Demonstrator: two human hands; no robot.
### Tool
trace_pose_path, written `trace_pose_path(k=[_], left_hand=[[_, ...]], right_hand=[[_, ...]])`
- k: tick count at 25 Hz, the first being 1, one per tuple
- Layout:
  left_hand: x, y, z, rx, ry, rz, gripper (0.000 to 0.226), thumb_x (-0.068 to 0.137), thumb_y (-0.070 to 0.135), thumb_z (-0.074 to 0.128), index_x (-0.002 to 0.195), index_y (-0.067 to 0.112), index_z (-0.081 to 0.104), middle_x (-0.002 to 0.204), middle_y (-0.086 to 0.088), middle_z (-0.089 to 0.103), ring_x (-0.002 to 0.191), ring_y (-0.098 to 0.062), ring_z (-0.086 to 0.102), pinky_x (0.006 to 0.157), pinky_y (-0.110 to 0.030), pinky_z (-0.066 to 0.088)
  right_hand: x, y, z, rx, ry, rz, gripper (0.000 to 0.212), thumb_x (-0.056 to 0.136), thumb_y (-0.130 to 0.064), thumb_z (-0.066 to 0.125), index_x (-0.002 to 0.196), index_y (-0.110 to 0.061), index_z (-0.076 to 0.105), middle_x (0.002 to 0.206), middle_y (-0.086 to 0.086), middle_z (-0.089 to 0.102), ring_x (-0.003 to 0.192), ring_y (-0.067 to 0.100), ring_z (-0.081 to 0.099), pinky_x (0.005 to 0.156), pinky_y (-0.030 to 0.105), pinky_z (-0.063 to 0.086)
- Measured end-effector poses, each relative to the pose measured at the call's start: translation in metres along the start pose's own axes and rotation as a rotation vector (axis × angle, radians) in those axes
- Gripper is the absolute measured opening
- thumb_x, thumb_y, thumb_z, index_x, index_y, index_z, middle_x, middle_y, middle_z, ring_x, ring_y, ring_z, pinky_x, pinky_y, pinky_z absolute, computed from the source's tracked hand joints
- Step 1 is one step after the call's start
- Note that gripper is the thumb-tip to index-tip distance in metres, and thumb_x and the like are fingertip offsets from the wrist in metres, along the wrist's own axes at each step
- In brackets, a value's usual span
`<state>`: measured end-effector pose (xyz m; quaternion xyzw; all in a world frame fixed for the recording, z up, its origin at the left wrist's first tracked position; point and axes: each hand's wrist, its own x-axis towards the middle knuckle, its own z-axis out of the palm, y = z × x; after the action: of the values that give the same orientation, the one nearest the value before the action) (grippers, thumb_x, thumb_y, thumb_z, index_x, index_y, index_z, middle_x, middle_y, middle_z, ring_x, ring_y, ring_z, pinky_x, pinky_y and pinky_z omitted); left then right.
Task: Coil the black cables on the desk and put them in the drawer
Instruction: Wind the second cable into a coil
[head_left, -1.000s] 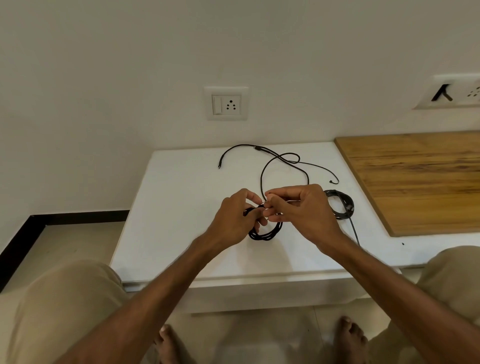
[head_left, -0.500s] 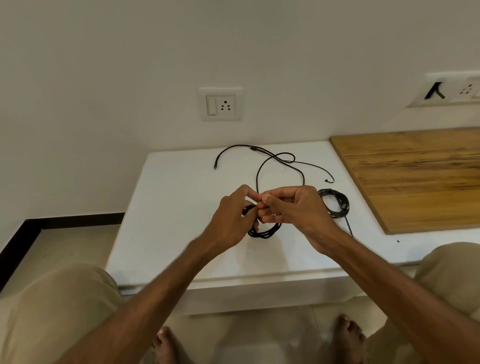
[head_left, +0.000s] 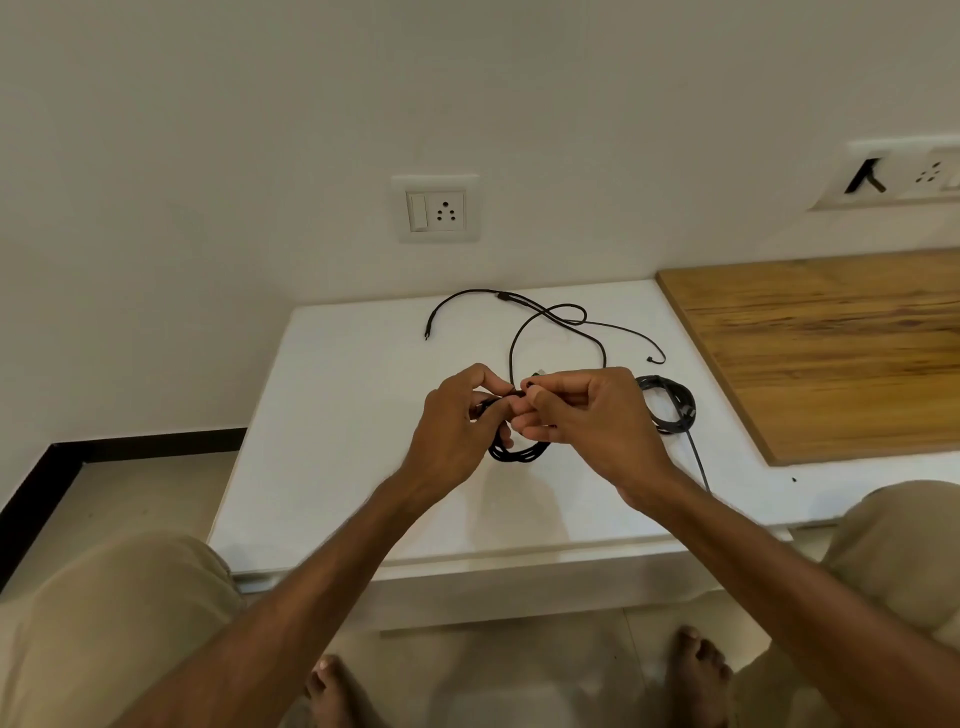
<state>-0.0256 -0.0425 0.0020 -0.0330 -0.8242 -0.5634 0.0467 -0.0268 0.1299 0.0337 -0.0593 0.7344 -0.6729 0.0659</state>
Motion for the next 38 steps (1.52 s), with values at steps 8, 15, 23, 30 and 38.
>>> trace_pose_path(k=[8,15,23,30,38], left_hand=[[0.005,-0.005,0.002,-0.1,-0.027,0.016,0.007,0.097,0.016,0.067,0.092,0.014,0.064,0.071,-0.004,0.073,0.06,-0.02,0.068,0.072,-0.054,0.061],[0.001,0.001,0.004,-0.076,-0.024,0.048,0.014,0.099,0.022,0.065,0.093,0.01,0.063,0.077,-0.003,0.076,0.061,-0.022,0.069,0.069,-0.041,0.063],[0.0,0.001,0.004,-0.039,-0.013,0.096,0.01,0.1,0.015,0.064,0.09,0.014,0.062,0.075,0.003,0.071,0.06,-0.019,0.069,0.071,-0.039,0.063],[-0.001,0.003,0.003,-0.012,-0.007,0.095,0.009,0.099,0.015,0.064,0.092,0.009,0.062,0.064,0.014,0.067,0.058,-0.014,0.068,0.071,-0.03,0.061],[-0.001,0.005,0.001,0.005,-0.009,0.111,0.01,0.099,0.014,0.064,0.094,0.006,0.063,0.061,0.015,0.067,0.057,-0.013,0.067,0.072,-0.032,0.062]], right_hand=[[-0.003,0.004,0.008,-0.356,0.099,-0.145,0.008,0.096,-0.01,0.066,0.095,-0.008,0.073,0.072,-0.007,0.078,0.058,0.007,0.074,0.06,0.035,0.064],[-0.005,0.007,0.008,-0.534,0.266,-0.356,0.01,0.089,-0.024,0.075,0.094,-0.029,0.081,0.077,-0.024,0.063,0.076,0.006,0.063,0.067,0.011,0.049],[-0.001,0.016,0.01,-0.546,0.27,-0.424,0.014,0.087,-0.021,0.079,0.099,-0.027,0.082,0.075,-0.005,0.069,0.069,0.011,0.062,0.067,0.02,0.051],[-0.001,0.018,0.01,-0.534,0.276,-0.463,0.013,0.087,-0.019,0.078,0.099,-0.025,0.082,0.075,-0.001,0.069,0.07,0.01,0.061,0.068,0.019,0.05],[-0.002,0.019,0.01,-0.542,0.285,-0.492,0.014,0.087,-0.018,0.078,0.099,-0.024,0.082,0.078,-0.001,0.07,0.068,0.011,0.061,0.063,0.02,0.05]])
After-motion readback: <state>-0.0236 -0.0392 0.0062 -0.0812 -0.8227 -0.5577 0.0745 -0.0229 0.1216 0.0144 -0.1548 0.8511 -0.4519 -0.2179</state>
